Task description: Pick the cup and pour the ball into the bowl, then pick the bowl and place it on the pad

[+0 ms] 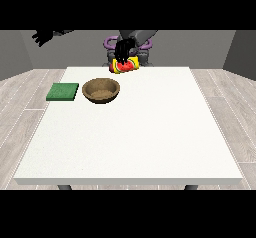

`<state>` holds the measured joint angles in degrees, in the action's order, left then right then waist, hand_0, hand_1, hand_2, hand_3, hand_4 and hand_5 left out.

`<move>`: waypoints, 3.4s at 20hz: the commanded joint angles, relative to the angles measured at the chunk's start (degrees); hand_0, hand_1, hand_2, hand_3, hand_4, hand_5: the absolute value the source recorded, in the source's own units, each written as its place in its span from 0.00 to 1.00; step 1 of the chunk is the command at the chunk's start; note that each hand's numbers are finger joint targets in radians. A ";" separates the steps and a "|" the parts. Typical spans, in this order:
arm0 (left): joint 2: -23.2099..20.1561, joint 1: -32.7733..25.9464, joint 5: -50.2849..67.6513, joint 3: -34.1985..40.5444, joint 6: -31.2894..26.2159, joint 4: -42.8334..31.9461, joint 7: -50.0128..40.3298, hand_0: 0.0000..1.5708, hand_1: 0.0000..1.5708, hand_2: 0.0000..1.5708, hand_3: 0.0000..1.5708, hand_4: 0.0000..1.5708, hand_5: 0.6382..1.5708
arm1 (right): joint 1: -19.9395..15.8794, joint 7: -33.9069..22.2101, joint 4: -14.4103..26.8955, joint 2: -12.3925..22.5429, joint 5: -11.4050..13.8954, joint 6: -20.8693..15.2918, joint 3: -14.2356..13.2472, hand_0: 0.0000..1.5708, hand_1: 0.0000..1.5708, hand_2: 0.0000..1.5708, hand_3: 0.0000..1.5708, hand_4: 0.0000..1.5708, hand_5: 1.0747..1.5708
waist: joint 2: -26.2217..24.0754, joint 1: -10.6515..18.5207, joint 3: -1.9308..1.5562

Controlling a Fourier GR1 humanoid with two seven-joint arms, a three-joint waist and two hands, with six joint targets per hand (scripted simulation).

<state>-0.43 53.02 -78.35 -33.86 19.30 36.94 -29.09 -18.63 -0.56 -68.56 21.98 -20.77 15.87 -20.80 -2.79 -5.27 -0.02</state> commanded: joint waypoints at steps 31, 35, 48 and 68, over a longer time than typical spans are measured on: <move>-5.76 -8.70 0.37 10.98 -0.07 13.27 11.78 0.05 0.05 0.89 1.00 0.51 0.99 | 1.12 -2.43 0.80 -0.06 0.60 -6.85 -1.82 0.00 0.00 0.00 0.20 0.33 1.00 | -2.44 12.84 0.20; -3.25 -18.23 12.02 15.85 3.89 15.11 18.22 0.00 0.00 1.00 0.76 0.64 0.96 | 1.81 -2.02 -0.65 -1.53 -0.01 -7.74 -1.98 0.00 0.00 0.00 0.00 0.36 0.99 | -0.70 13.46 0.25; 0.41 -35.09 70.33 16.15 1.33 35.48 43.15 0.00 0.00 0.00 0.00 0.57 0.88 | -6.63 1.72 -2.95 -6.90 2.23 -13.55 0.97 0.00 0.00 0.00 0.00 0.35 0.99 | 14.31 13.64 0.31; 0.11 -39.48 67.47 17.69 -6.84 47.69 41.02 0.00 0.00 0.00 0.00 0.61 0.85 | -9.67 28.09 30.69 -8.73 6.79 -10.45 0.61 0.00 0.00 0.00 0.00 0.21 1.00 | 15.85 15.10 -0.04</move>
<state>-1.33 12.01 -9.06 -16.03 11.29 82.25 15.25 -27.21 22.80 -42.63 14.36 -14.95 5.69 -20.61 12.37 10.55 -0.03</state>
